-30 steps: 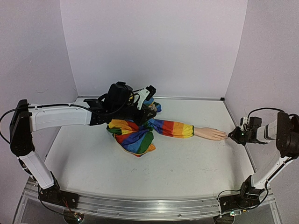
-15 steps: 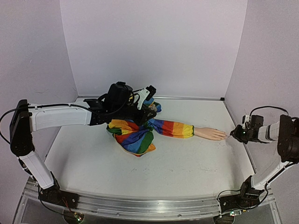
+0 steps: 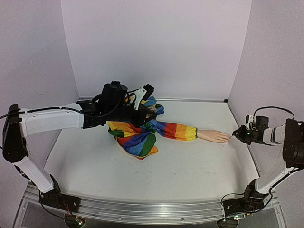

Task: Paint the nails

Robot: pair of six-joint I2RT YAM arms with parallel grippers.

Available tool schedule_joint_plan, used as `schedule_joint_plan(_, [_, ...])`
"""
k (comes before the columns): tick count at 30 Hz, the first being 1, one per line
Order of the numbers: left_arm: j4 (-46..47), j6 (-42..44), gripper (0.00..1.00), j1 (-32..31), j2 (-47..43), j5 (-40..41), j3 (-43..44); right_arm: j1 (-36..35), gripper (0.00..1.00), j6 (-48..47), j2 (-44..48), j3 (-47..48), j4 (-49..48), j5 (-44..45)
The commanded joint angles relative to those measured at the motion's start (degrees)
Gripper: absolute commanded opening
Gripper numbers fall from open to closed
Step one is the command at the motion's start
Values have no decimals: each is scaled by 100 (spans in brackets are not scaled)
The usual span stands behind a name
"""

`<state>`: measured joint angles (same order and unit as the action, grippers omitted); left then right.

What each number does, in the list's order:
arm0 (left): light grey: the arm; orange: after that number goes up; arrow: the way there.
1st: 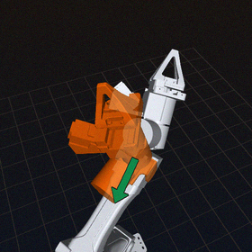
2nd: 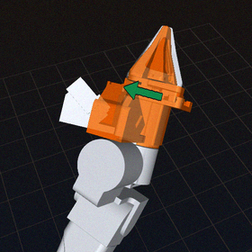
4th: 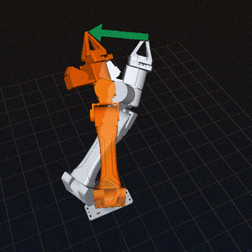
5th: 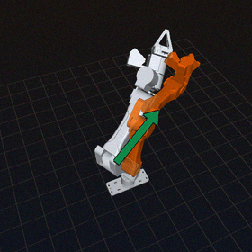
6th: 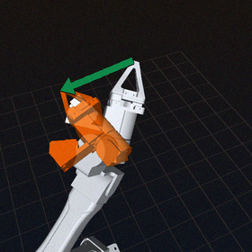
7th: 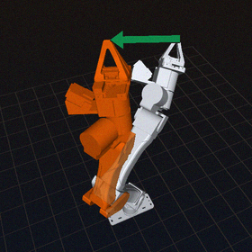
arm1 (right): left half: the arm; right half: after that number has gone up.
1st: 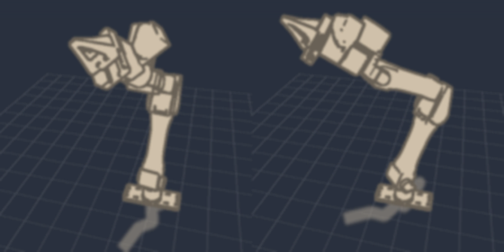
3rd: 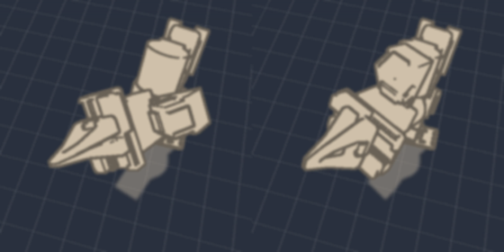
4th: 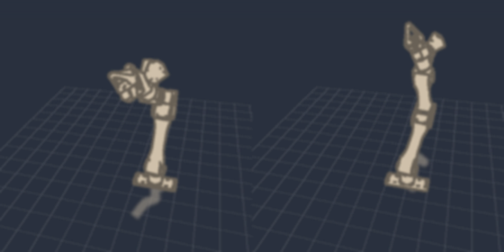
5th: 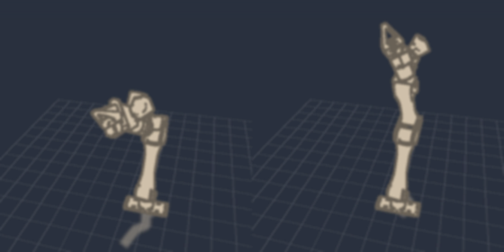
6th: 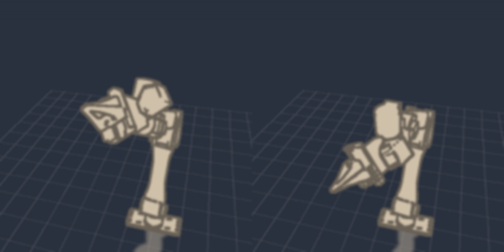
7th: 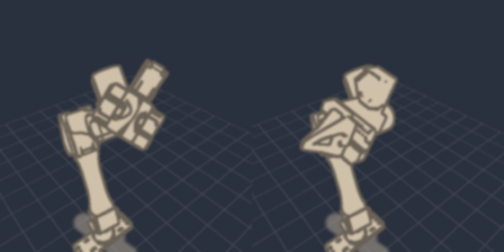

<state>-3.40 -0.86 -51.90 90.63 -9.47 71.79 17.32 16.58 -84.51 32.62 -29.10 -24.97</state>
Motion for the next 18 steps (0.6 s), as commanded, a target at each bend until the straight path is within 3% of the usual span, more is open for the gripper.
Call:
schedule_joint_plan(1, [303, -190, 0, 24, -422, -509, -95, -29, 0, 18, 319, -46, -54, -125])
schedule_joint_plan(18, [304, -371, 0, 24, -570, -549, -131, -37, 0, -48, 87, 49, 164, -46])
